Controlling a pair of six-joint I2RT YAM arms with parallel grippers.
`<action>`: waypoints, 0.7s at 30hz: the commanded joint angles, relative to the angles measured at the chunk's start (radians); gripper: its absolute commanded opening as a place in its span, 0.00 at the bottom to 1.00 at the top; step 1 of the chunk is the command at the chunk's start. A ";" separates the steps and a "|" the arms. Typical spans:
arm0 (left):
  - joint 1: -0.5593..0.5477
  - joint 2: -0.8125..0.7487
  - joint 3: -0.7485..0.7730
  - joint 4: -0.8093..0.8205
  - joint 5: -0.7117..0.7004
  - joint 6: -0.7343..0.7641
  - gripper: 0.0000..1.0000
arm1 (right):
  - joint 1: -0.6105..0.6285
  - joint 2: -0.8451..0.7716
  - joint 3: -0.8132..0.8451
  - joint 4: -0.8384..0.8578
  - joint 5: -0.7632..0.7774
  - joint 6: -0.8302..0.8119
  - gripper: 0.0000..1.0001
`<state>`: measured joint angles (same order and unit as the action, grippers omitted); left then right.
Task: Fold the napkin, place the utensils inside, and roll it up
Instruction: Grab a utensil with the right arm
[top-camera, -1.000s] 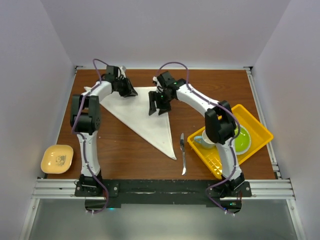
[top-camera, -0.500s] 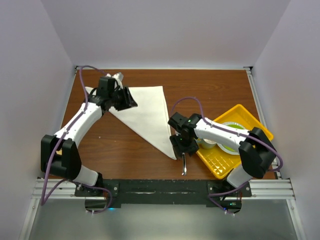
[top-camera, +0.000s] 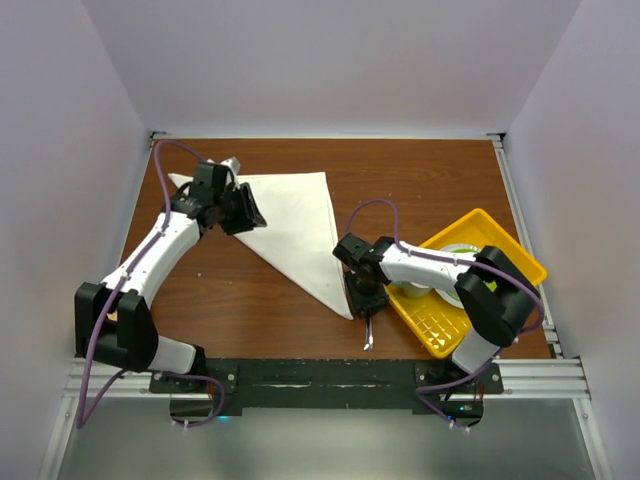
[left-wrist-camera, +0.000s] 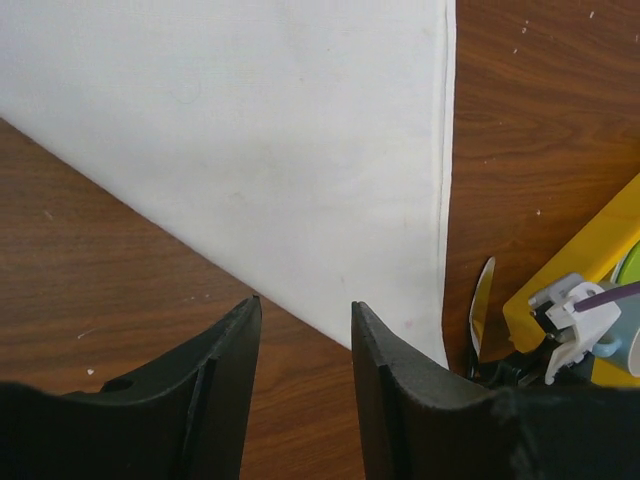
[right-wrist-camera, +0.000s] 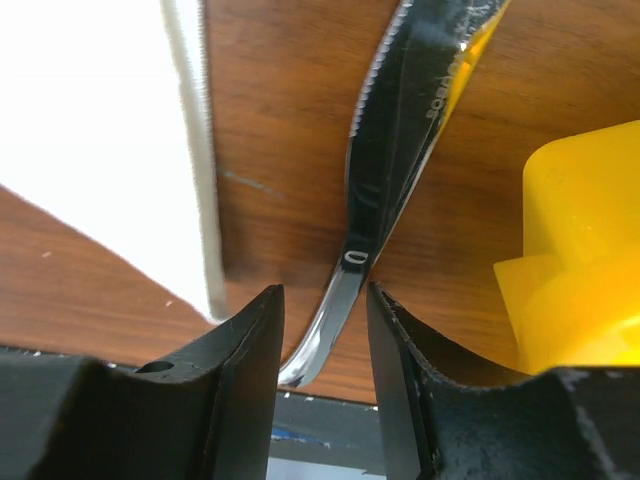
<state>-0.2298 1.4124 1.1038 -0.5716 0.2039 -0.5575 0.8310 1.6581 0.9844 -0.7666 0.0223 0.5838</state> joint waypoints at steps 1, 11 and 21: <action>-0.002 -0.041 0.068 -0.023 -0.024 0.001 0.46 | 0.003 0.003 -0.041 0.044 0.027 0.050 0.42; 0.000 -0.062 0.085 -0.077 -0.043 0.025 0.46 | 0.000 0.014 -0.156 0.107 0.016 0.070 0.00; 0.000 -0.069 0.094 -0.057 -0.029 0.022 0.46 | 0.002 -0.164 0.005 -0.097 0.077 -0.111 0.00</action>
<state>-0.2298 1.3762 1.1538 -0.6495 0.1707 -0.5537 0.8291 1.5822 0.9009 -0.7486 0.0494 0.5648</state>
